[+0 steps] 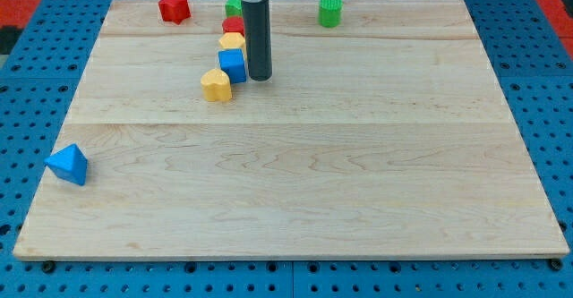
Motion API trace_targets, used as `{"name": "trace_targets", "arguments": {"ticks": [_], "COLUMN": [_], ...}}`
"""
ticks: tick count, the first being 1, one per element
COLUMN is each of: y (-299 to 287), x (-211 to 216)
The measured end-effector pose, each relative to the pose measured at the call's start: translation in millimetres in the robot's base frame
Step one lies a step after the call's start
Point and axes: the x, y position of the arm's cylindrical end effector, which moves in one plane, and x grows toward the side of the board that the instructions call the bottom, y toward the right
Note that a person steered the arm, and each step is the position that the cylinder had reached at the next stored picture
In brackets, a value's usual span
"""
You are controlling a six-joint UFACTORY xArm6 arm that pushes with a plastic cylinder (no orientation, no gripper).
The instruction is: Move the blue triangle towards up
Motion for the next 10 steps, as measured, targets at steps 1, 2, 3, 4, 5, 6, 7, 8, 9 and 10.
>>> {"name": "trace_targets", "arguments": {"ticks": [1, 2, 3, 4, 5, 6, 7, 8, 9, 10], "y": [-6, -15, -15, 8, -39, -116, -161, -212, -260, -242], "x": [-2, -2, -2, 19, 90, 137, 193, 237, 220, 205]}}
